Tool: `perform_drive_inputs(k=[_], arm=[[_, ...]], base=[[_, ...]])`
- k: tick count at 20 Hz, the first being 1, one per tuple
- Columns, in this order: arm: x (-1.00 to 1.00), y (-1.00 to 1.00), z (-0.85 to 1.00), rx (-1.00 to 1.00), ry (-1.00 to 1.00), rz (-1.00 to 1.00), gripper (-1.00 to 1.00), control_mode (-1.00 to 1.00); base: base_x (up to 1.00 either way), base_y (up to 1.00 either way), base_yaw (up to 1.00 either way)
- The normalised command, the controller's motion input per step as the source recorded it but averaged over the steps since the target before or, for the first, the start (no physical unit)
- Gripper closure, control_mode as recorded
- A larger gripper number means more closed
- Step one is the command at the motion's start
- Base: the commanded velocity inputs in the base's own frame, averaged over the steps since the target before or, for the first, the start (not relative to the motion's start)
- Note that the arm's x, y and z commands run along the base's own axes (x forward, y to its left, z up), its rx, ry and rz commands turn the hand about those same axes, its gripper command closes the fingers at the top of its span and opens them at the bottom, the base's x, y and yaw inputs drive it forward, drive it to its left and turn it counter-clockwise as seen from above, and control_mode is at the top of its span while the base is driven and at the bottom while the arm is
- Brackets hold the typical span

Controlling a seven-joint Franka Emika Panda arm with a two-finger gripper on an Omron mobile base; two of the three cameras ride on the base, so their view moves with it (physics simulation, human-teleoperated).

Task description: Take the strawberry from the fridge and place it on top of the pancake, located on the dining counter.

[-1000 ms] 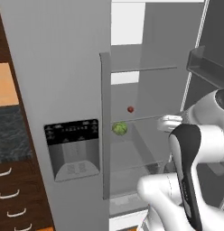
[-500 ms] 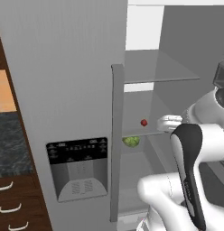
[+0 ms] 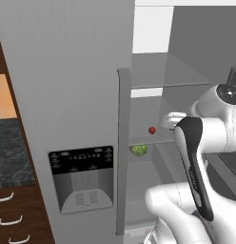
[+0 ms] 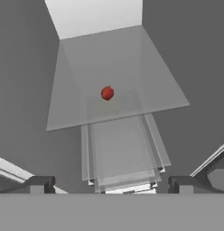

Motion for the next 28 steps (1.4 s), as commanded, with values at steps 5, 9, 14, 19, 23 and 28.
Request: perform_drive_inputs(k=[5,9,14,19,23,28], arm=[[0.43,0.00,-0.52,-0.05,0.11,0.00,-1.00,-1.00],[0.15,0.00,-0.48,0.00,0.10,0.00,-1.00,-1.00],[0.43,0.00,-0.38,0.00,0.05,0.00,-1.00,-1.00],[0.27,0.00,-0.24,-0.03,0.06,0.00,-1.00,-1.00],[0.43,0.00,-0.10,0.00,0.05,0.00,-1.00,-1.00],[0.36,0.00,-0.11,0.00,0.00,0.00,-1.00,-1.00]], base=[[0.00,0.00,0.00],[0.00,0.00,0.00],[0.00,0.00,0.00],[0.00,0.00,0.00],[0.00,0.00,0.00],[0.00,0.00,0.00]])
